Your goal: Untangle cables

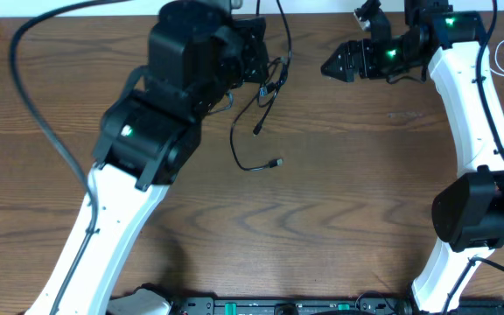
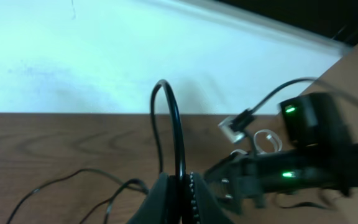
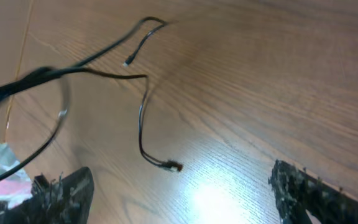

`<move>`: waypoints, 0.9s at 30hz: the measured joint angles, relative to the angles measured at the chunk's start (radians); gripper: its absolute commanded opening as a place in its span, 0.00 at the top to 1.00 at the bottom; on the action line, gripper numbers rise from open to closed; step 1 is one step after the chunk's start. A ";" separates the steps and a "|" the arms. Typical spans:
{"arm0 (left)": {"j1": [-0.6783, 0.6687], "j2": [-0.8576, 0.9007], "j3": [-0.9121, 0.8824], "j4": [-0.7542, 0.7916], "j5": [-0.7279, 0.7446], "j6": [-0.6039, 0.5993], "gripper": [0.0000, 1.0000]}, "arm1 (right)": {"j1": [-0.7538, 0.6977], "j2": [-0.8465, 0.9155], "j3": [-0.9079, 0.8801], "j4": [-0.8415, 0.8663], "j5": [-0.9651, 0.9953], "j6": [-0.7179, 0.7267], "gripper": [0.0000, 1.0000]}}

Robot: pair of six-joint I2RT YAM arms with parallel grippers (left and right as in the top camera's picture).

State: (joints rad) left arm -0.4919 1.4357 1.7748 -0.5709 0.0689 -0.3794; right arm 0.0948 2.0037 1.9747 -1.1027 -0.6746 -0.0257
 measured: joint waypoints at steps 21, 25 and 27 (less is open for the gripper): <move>0.000 -0.045 0.000 0.022 -0.031 -0.075 0.93 | 0.123 0.003 -0.455 0.814 -0.517 0.481 0.14; 0.000 -0.045 0.000 0.032 -0.042 -0.108 0.92 | 0.127 0.003 -0.457 0.928 -0.523 0.594 0.13; 0.000 -0.044 0.000 0.045 -0.046 -0.132 0.92 | 0.134 0.003 -0.457 0.970 -0.492 0.656 0.14</move>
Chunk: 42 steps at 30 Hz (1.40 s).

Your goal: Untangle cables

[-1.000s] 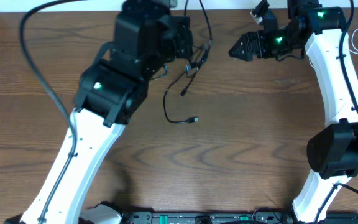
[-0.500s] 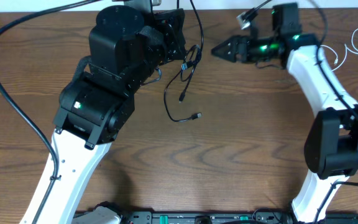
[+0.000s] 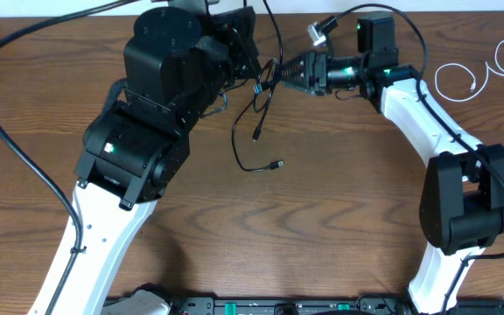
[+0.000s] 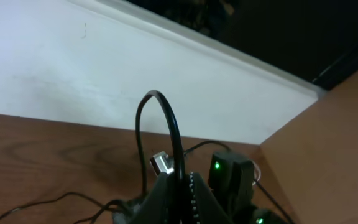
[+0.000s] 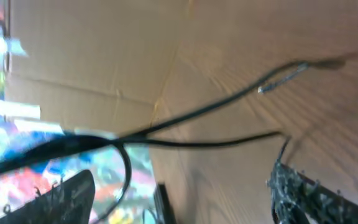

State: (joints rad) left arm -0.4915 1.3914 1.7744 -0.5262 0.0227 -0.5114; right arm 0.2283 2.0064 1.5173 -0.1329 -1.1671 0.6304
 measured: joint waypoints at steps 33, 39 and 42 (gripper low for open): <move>0.020 0.024 0.000 -0.046 -0.029 -0.079 0.92 | -0.032 -0.005 -0.002 -0.067 0.041 -0.176 0.42; 0.044 0.056 0.000 -0.042 -0.061 -0.169 0.92 | 0.009 -0.037 -0.002 -0.029 -0.106 -0.223 0.38; 0.072 0.058 0.000 -0.042 -0.095 -0.264 0.92 | 0.025 -0.045 -0.002 0.005 -0.150 -0.231 0.39</move>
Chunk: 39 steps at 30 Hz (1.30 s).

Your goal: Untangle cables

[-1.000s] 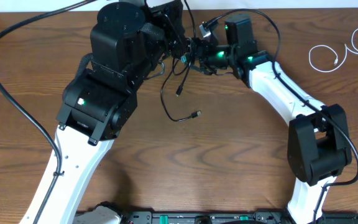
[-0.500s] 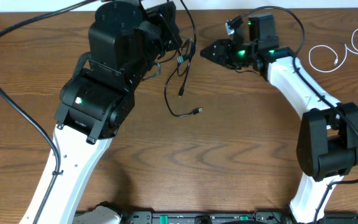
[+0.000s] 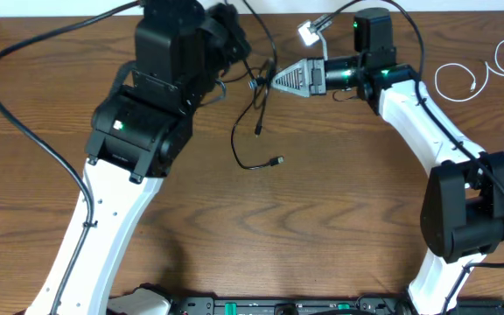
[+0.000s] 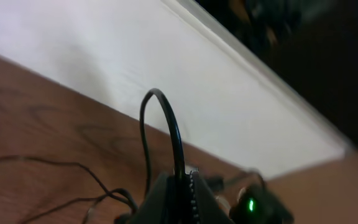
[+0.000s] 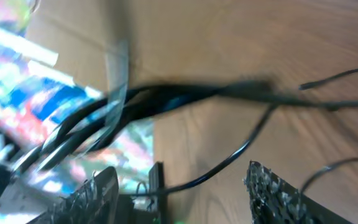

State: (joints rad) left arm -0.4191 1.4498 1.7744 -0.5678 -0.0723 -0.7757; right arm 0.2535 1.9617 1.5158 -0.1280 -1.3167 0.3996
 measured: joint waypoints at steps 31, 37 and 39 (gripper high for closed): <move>0.038 0.000 0.000 -0.010 0.008 -0.403 0.93 | 0.159 -0.002 0.002 0.018 0.551 0.192 0.99; 0.064 0.000 0.000 -0.071 0.021 -0.186 0.93 | 0.078 -0.002 0.000 -0.337 0.896 0.180 0.99; 0.087 0.000 -0.001 -0.103 0.022 -0.120 0.93 | 0.030 -0.002 0.000 -0.418 0.979 0.156 0.99</move>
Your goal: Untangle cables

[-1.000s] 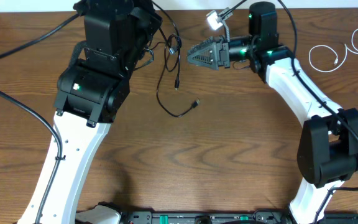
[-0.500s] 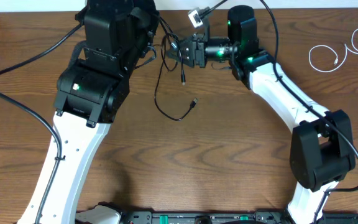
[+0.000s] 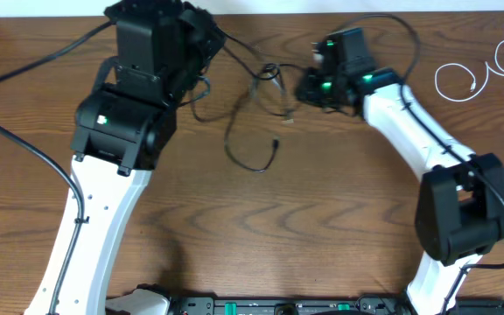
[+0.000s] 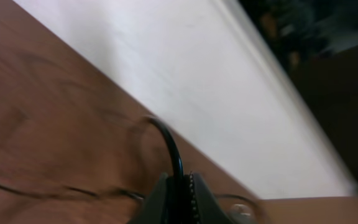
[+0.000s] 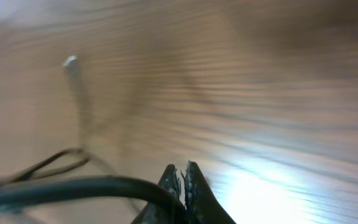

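A tangle of thin black cables (image 3: 268,80) lies on the wooden table (image 3: 339,219) between my two grippers. One strand loops down to a small plug (image 3: 274,144). At the top left, my left gripper (image 3: 210,37) is shut on a black cable (image 4: 170,146) that arches up out of its fingers (image 4: 166,190). My right gripper (image 3: 303,87) sits just right of the tangle, low over the table. Its fingers (image 5: 194,186) are shut on a thicker black cable (image 5: 73,186). A light plug end (image 5: 71,61) shows beyond it.
A coiled white cable (image 3: 462,79) lies at the far right near the table's back edge. Each arm's own thick black cable (image 3: 24,114) sweeps across the left side and over the right arm. A white wall (image 4: 185,81) runs behind the table.
My right gripper was open around the cable strands and is now shut on a black cable, lower over the table. The left arm has shifted left, and the tangle is drawn out wider.
My left gripper has held its black cable throughout. The right gripper first stood open well to the right of the tangle. Then it was open at the tangle, with strands between its fingers. Now it is shut on a cable and the grippers are farther apart.
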`<move>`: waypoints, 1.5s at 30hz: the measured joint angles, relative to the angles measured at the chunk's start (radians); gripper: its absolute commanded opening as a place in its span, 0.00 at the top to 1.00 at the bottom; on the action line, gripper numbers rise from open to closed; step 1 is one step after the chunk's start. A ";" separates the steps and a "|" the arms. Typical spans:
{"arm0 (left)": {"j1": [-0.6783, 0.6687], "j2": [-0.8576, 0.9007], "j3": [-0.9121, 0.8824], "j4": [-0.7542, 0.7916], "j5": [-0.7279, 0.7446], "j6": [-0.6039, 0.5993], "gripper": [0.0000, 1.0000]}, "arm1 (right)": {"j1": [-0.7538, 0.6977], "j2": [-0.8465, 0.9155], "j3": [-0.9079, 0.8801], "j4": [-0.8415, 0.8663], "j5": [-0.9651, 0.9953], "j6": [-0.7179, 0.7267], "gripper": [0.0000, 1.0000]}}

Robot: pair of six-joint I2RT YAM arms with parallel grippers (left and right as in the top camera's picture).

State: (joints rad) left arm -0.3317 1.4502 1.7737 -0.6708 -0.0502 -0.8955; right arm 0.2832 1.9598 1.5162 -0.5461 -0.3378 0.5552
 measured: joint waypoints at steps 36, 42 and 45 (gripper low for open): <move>0.522 0.001 0.000 -0.185 -0.147 0.437 0.93 | -0.515 -0.002 -0.001 -0.351 0.146 -0.329 0.99; 0.636 0.022 0.000 -0.185 -0.158 0.453 0.93 | -0.659 -0.005 -0.001 -0.356 0.036 -0.341 0.99; 0.650 0.053 0.000 -0.181 -0.136 0.465 0.93 | -0.695 -0.012 -0.001 -0.354 -0.047 -0.376 0.99</move>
State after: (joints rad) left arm 0.3187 1.5036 1.7737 -0.8520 -0.1864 -0.4305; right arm -0.4122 1.9476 1.5154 -0.9001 -0.3851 0.1791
